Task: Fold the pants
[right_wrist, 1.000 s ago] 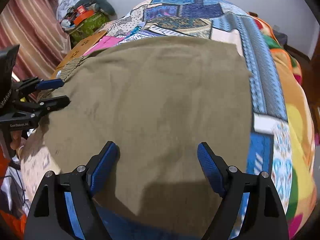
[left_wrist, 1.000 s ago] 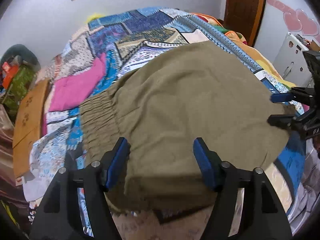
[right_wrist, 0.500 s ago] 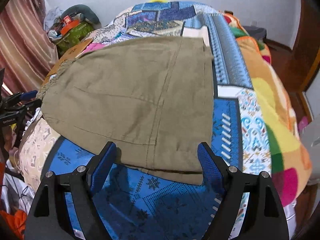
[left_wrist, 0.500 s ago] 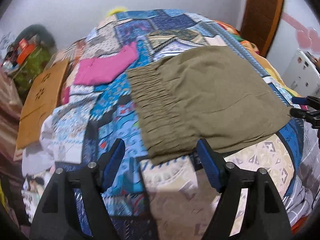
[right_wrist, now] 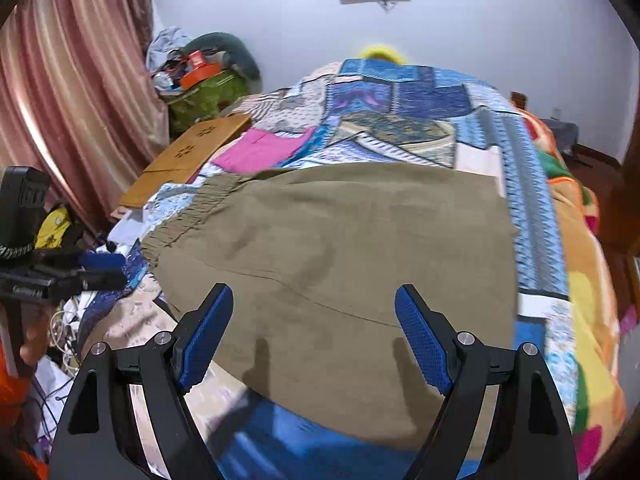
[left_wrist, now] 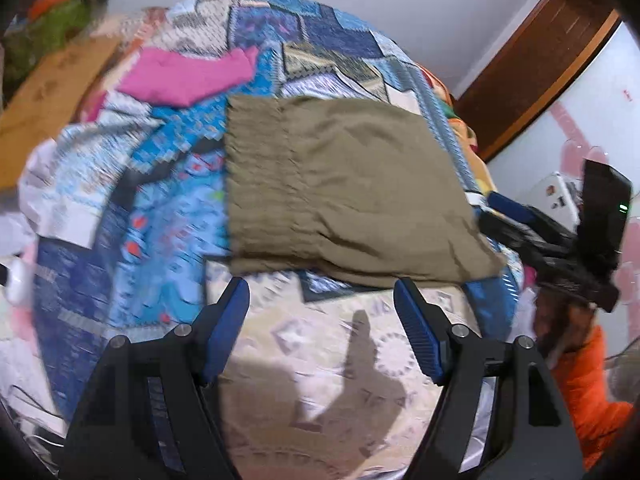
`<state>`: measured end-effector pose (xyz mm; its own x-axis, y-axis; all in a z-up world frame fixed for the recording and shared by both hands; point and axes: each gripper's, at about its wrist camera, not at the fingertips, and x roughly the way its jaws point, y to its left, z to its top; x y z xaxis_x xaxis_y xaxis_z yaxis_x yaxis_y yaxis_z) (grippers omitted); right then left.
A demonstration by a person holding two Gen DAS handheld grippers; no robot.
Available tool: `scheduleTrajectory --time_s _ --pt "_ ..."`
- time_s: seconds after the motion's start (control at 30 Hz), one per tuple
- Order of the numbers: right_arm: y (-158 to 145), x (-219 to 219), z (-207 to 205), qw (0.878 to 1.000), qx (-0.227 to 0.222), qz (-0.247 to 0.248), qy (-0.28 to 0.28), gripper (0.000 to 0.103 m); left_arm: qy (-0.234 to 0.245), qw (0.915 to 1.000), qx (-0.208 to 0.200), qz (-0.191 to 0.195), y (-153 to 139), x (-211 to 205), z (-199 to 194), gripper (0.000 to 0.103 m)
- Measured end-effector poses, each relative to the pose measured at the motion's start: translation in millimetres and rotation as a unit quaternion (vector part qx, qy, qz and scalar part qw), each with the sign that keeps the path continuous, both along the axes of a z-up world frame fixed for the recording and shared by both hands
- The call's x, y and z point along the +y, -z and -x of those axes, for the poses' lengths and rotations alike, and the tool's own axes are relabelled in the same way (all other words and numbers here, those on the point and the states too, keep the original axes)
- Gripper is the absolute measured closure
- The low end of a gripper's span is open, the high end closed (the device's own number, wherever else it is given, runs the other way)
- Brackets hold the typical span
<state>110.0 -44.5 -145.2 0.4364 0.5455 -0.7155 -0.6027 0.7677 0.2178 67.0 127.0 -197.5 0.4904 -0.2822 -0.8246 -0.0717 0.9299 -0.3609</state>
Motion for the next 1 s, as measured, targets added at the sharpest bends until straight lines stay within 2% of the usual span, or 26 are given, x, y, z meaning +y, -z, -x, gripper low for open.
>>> scheduleTrajectory --time_s 0.17,0.27,0.4,0.5,0.63,0.9,0.97,1.0 --pt "26.9 19.4 -5.0 1.0 0.029 0.01 -0.004 0.022 0.008 0.9979 0.026 0.059 20.2 -6.3 -6.2 0.028" --pt "41.6 21.2 -5.3 0.998 0.053 0.016 -0.003 0.022 -0.009 0.9948 0.02 0.099 26.2 -2.8 -10.1 0.026" --pt "42.9 18.2 1.7 0.998 0.045 0.023 -0.021 0.022 -0.019 0.9902 0.011 0.138 31.1 3.8 -23.2 0.022" --pt "44.5 16.6 2.9 0.998 0.045 0.024 -0.032 0.022 -0.034 0.984 0.007 0.175 35.8 10.8 -34.8 0.014" --pt "46.2 14.1 1.4 0.998 0.047 0.016 -0.036 0.021 -0.057 0.9809 0.003 0.186 38.1 16.1 -51.4 0.014" --pt "48.0 12.0 2.7 0.998 0.047 0.008 -0.044 0.02 -0.11 0.963 0.01 0.246 47.1 34.5 -78.5 0.014" --pt "48.3 11.0 2.8 0.998 0.047 0.006 -0.043 0.02 -0.121 0.9616 0.008 0.246 48.0 37.3 -83.7 0.022" --pt "48.4 10.8 3.2 0.998 0.047 0.006 -0.044 0.02 -0.128 0.9646 0.008 0.23 47.4 37.5 -86.5 0.038"
